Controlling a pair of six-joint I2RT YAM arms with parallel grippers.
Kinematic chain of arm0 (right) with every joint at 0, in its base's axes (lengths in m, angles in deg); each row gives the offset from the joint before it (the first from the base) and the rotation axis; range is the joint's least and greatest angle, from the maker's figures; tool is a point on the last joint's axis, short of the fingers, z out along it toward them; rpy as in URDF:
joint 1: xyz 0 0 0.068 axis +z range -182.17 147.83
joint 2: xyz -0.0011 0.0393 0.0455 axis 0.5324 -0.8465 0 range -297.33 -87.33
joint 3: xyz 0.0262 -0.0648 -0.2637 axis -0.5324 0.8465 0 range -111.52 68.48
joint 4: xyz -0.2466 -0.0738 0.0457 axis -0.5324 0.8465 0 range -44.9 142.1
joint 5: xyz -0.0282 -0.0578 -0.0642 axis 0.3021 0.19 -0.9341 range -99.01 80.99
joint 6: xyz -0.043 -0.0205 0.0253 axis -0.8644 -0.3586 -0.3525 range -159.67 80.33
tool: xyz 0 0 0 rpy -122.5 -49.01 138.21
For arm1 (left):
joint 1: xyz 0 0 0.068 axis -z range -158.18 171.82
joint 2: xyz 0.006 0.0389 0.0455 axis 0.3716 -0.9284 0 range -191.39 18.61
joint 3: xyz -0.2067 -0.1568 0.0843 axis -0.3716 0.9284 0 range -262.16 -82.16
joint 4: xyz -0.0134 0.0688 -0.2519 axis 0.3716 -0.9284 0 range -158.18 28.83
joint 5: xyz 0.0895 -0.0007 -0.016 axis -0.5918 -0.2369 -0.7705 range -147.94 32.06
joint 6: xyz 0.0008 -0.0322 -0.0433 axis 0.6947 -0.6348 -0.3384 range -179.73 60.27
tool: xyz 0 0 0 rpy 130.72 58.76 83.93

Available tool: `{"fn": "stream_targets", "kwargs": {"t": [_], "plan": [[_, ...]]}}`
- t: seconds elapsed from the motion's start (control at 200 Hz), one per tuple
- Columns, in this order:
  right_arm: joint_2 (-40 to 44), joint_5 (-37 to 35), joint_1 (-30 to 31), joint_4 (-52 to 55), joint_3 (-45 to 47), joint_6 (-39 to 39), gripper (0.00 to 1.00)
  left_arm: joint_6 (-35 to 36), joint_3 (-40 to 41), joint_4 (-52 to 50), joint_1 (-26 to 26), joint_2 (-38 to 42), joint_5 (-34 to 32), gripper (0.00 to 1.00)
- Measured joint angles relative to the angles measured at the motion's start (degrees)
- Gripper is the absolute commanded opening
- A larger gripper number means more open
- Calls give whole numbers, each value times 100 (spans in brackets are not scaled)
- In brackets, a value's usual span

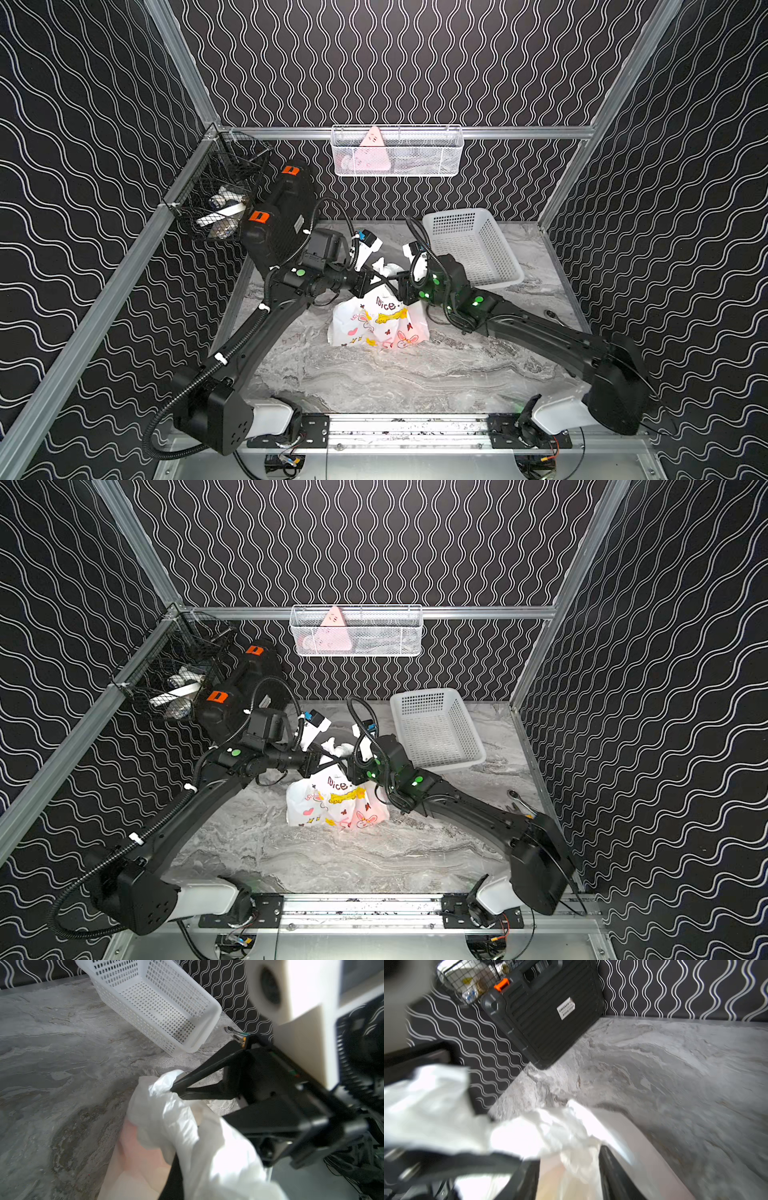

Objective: Place the oranges into plastic bags & tie knots
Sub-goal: Tie the plastic bag at the center of the board.

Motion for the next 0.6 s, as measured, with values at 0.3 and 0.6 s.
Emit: {"fn": "stream_targets", "kwargs": {"t": [0.3, 0.6], "plan": [[695, 1014, -188, 1357, -339, -979, 66, 490, -275, -256, 15, -166, 332, 0], [-125, 2092, -1156, 1886, -1287, -2649, 76, 651, -236, -354, 15, -17, 538, 0]]}}
